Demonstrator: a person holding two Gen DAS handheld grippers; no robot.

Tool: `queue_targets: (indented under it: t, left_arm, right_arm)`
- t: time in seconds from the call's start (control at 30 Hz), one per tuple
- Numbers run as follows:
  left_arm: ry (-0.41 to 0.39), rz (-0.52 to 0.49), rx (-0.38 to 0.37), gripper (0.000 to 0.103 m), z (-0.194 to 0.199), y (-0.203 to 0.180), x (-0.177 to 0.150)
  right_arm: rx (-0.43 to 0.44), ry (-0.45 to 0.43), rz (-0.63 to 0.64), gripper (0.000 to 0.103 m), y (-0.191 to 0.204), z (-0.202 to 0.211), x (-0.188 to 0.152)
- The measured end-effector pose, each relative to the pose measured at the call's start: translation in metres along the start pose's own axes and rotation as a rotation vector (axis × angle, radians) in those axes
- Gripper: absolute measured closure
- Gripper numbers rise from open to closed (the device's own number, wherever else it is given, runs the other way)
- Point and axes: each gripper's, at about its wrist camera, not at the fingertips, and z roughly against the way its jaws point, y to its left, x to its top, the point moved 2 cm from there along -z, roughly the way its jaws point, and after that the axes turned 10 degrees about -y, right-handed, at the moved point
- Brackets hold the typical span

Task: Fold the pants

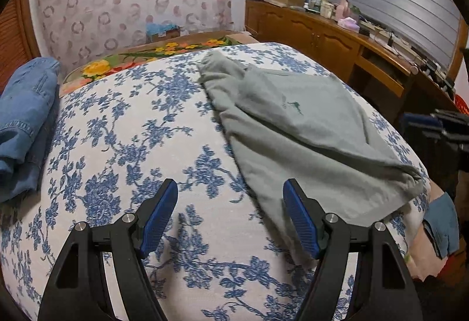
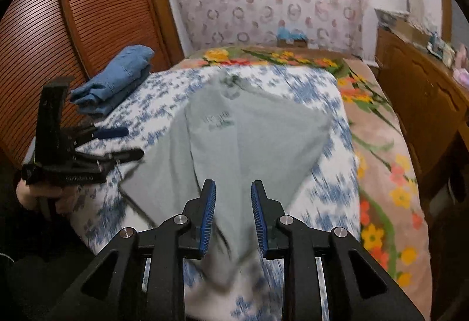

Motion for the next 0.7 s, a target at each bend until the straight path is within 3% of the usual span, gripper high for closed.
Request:
queue_targets:
  t: [0.23, 0.33, 0.7]
  left_arm:
    - [-0.047, 0.03, 0.007, 0.028, 0.011, 0.012, 0.007]
    - [-0.066, 0.031, 0.009, 0.028, 0.017, 0.015, 0.011]
    - [-0.093, 0.052, 0.021, 0.028, 0.027, 0.029, 0.017]
  right_arm:
    - [0.073, 0.0, 0.063, 0.075, 0.021, -0.052, 0.024]
    - [0.085, 0.026, 0.085, 0.067, 0.029, -0.078, 0.028]
    - [0.098, 0.151, 0.106, 0.067, 0.034, -0.16, 0.044]
